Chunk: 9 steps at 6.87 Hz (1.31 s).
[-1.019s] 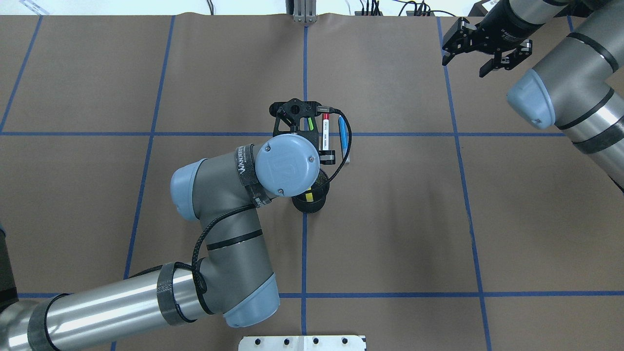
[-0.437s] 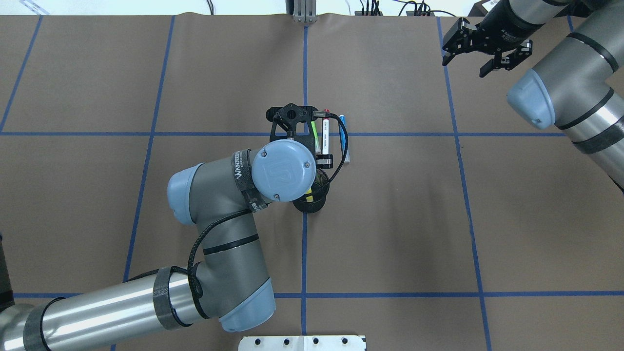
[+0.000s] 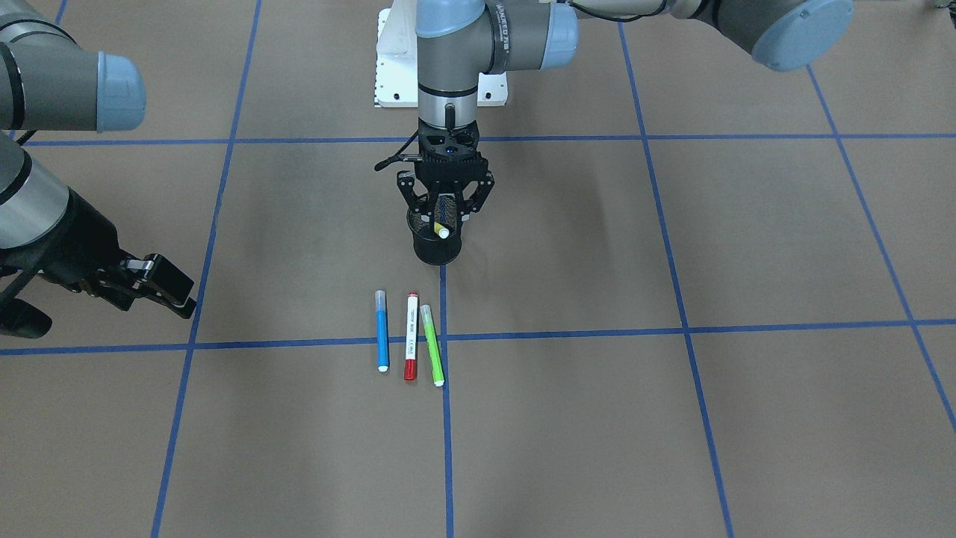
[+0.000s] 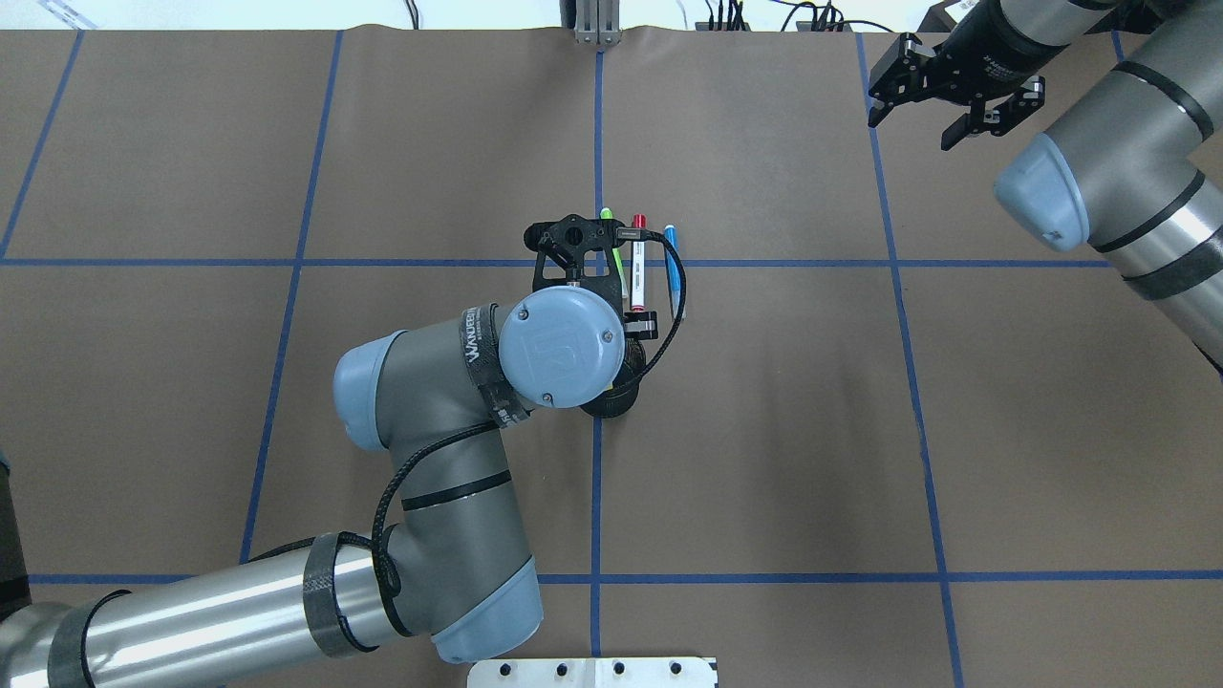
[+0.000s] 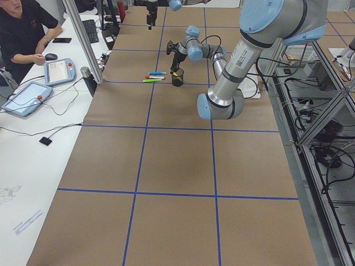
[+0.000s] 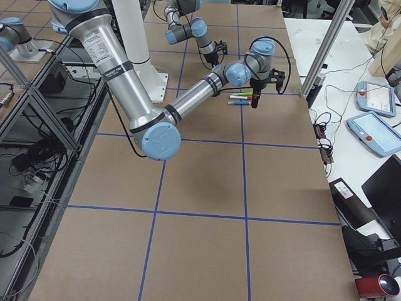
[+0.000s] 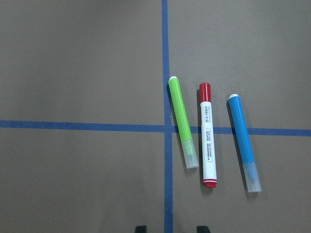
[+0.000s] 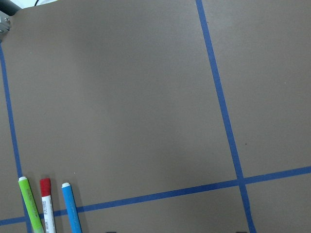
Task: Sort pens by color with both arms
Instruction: 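Close the left gripper on the yellow marker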
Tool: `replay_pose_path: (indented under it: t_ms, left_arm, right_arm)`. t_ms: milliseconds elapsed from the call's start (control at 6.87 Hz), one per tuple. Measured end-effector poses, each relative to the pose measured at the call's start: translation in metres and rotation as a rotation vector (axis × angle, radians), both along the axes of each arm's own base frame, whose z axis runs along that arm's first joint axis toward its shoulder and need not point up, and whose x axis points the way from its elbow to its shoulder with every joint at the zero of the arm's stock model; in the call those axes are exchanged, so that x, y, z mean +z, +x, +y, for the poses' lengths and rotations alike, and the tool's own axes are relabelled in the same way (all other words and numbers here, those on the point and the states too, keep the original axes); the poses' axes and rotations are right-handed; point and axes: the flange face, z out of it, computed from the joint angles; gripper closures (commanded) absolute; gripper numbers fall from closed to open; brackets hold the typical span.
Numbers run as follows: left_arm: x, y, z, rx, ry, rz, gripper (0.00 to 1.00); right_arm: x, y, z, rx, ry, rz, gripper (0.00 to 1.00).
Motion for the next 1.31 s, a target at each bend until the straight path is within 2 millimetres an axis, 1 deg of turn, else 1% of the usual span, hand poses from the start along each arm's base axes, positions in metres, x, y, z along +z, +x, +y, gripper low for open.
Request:
replay_pose_path:
  t_ms: [728, 1310]
  left_arm:
    - [0.0011, 0.0038, 0.0018, 0.001, -0.003, 0.004, 0.59]
    - [-0.0004, 0.0035, 0.0011, -0.001, 0.001, 0.004, 0.59]
  right_arm:
    - [0.0000, 0.0012, 0.0002, 0.001, 0.000, 0.000, 0.13]
    - [0.0012, 0.0010, 0.0003, 0.001, -0.001, 0.000, 0.13]
